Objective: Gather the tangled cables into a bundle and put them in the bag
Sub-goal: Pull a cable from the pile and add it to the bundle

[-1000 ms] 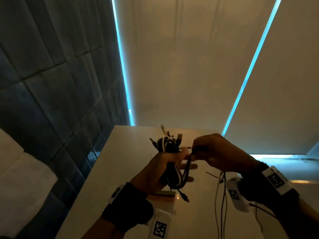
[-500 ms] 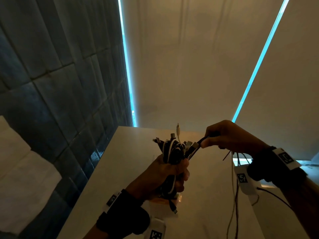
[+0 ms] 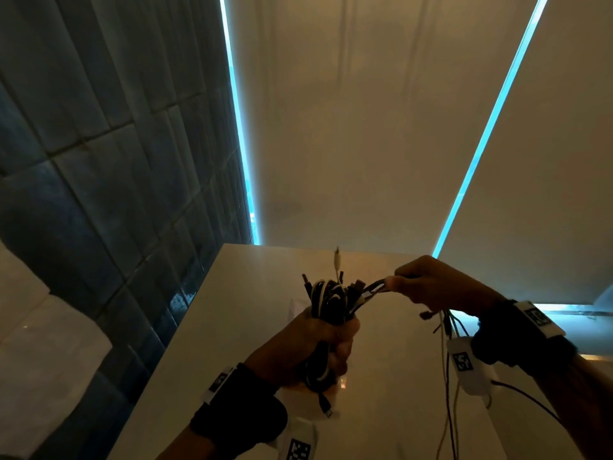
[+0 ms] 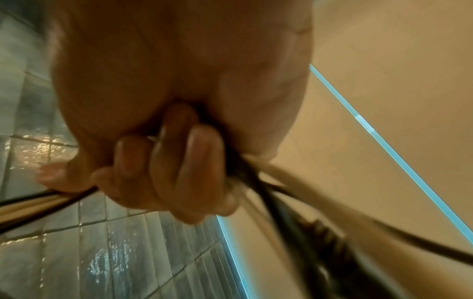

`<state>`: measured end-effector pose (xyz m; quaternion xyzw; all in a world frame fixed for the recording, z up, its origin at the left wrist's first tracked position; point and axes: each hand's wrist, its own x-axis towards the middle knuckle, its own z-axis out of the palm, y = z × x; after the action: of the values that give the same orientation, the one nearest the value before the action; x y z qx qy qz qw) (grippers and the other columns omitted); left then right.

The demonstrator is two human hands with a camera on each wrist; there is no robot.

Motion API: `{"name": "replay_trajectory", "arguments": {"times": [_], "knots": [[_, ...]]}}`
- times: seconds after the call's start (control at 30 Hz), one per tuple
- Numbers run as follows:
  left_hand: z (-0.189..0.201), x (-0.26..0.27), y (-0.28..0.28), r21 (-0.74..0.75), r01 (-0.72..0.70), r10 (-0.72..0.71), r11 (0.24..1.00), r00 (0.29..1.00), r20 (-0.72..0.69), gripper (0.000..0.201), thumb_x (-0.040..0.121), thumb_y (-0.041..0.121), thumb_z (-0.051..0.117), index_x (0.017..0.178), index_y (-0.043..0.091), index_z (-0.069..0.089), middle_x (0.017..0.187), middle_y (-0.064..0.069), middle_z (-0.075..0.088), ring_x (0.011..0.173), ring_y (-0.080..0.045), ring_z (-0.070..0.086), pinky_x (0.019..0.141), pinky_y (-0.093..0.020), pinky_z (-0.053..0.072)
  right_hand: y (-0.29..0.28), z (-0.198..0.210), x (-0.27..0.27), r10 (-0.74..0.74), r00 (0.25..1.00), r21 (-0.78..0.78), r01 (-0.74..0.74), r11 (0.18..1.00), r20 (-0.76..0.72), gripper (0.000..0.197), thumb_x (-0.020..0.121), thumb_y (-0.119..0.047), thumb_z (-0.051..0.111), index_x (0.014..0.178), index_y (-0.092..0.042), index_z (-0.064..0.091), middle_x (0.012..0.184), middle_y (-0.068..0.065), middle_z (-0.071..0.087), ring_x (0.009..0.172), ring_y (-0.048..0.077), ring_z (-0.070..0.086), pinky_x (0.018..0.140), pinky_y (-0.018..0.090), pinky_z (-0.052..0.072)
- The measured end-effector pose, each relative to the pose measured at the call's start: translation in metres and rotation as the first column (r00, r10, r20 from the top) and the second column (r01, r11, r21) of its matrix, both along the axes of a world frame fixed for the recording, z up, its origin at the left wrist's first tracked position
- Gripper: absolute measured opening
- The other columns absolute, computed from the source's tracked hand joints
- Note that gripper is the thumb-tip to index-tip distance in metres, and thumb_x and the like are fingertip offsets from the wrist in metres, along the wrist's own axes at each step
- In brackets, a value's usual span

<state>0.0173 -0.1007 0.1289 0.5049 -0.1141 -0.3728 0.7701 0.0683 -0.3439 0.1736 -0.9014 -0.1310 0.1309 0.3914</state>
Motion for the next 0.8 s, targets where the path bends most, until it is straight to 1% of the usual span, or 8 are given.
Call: {"name": "replay_trajectory", "arguments": {"times": [0.1, 0.17, 0.23, 0.33, 0.47, 0.53, 0.63, 0.8], "knots": [[-0.005, 0.002, 0.002, 0.04, 0.018, -0.018, 0.999, 1.0, 0.001, 0.023, 0.082, 0.025, 0.063, 0.061, 0.023, 0.055, 0.051, 0.007, 0.037, 0.04, -0.004, 0.036, 0.043, -0.017, 0.038, -0.012, -0.01, 0.0, -0.032, 0.989, 0.025, 0.036, 0.999, -0.144, 0.053, 0.085, -0.054, 0.053, 0.055, -0.012, 0.042, 0.047, -0.002, 0.033, 0.039, 0.012, 0.031, 0.042, 0.021, 0.036], [-0.011, 0.003, 0.001, 0.096, -0.002, 0.001, 0.995, 1.0, 0.014, 0.032, 0.073, 0.034, 0.075, 0.064, 0.02, 0.048, 0.052, 0.004, 0.032, 0.04, -0.006, 0.033, 0.043, -0.019, 0.036, -0.016, -0.013, 0.001, -0.06, 0.979, 0.108, 0.082, 0.991, -0.193, 0.054, 0.086, -0.057, 0.051, 0.055, -0.014, 0.041, 0.049, -0.001, 0.03, 0.041, 0.013, 0.024, 0.042, 0.022, 0.029], [-0.018, 0.004, -0.002, 0.162, -0.032, 0.029, 0.986, 0.999, 0.021, 0.044, 0.064, 0.04, 0.083, 0.068, 0.019, 0.045, 0.054, 0.002, 0.031, 0.041, -0.009, 0.032, 0.046, -0.022, 0.034, -0.012, -0.01, 0.001, -0.107, 0.975, 0.246, 0.154, 0.957, -0.197, 0.052, 0.088, -0.055, 0.049, 0.055, -0.016, 0.042, 0.049, -0.003, 0.028, 0.042, 0.011, 0.019, 0.042, 0.021, 0.02], [-0.025, 0.006, -0.01, 0.259, -0.068, 0.052, 0.963, 0.996, 0.066, 0.045, 0.062, 0.042, 0.083, 0.068, 0.018, 0.046, 0.053, 0.001, 0.035, 0.042, -0.011, 0.033, 0.045, -0.023, 0.036, 0.01, 0.006, -0.004, -0.179, 0.973, 0.358, 0.221, 0.907, -0.147, 0.05, 0.096, -0.047, 0.044, 0.061, -0.011, 0.054, 0.047, -0.005, 0.033, 0.039, 0.008, 0.023, 0.038, 0.019, 0.022], [-0.03, 0.012, -0.015, 0.178, -0.083, 0.084, 0.981, 0.996, 0.002, 0.052, 0.054, 0.05, 0.088, 0.074, 0.019, 0.05, 0.058, 0.002, 0.034, 0.045, -0.009, 0.034, 0.045, -0.023, 0.038, 0.053, 0.023, -0.018, -0.153, 0.982, 0.143, 0.137, 0.98, 0.109, 0.045, 0.1, -0.035, 0.045, 0.063, -0.014, 0.059, 0.044, -0.01, 0.047, 0.036, 0.003, 0.039, 0.04, 0.015, 0.032], [-0.031, 0.017, -0.013, 0.098, -0.067, 0.075, 0.993, 0.994, -0.085, 0.051, 0.051, 0.052, 0.088, 0.07, 0.02, 0.053, 0.056, 0.005, 0.038, 0.045, -0.007, 0.037, 0.046, -0.022, 0.039, 0.067, 0.023, -0.025, -0.073, 0.968, 0.009, 0.073, 0.997, 0.239, 0.043, 0.099, -0.033, 0.048, 0.062, -0.013, 0.06, 0.054, -0.003, 0.057, 0.048, 0.007, 0.051, 0.048, 0.019, 0.041], [-0.035, 0.021, -0.007, -0.03, -0.079, 0.071, 0.996, 0.979, -0.192, 0.06, 0.046, 0.058, 0.087, 0.072, 0.017, 0.052, 0.055, 0.006, 0.043, 0.046, -0.007, 0.044, 0.047, -0.022, 0.043, 0.075, 0.009, -0.034, 0.012, 0.964, -0.009, -0.01, 1.0, 0.265, 0.042, 0.098, -0.032, 0.049, 0.07, -0.003, 0.062, 0.068, 0.015, 0.062, 0.056, 0.022, 0.05, 0.057, 0.033, 0.042], [-0.034, 0.019, -0.003, -0.14, -0.195, 0.16, 0.971, 0.96, -0.232, 0.073, 0.039, 0.061, 0.086, 0.09, 0.014, 0.061, 0.056, 0.002, 0.051, 0.047, -0.01, 0.051, 0.046, -0.024, 0.046, 0.09, -0.004, -0.042, 0.076, 0.965, -0.006, -0.077, 0.997, 0.251, 0.04, 0.095, -0.044, 0.045, 0.068, -0.02, 0.06, 0.058, -0.001, 0.054, 0.052, 0.011, 0.045, 0.053, 0.033, 0.039]]}}
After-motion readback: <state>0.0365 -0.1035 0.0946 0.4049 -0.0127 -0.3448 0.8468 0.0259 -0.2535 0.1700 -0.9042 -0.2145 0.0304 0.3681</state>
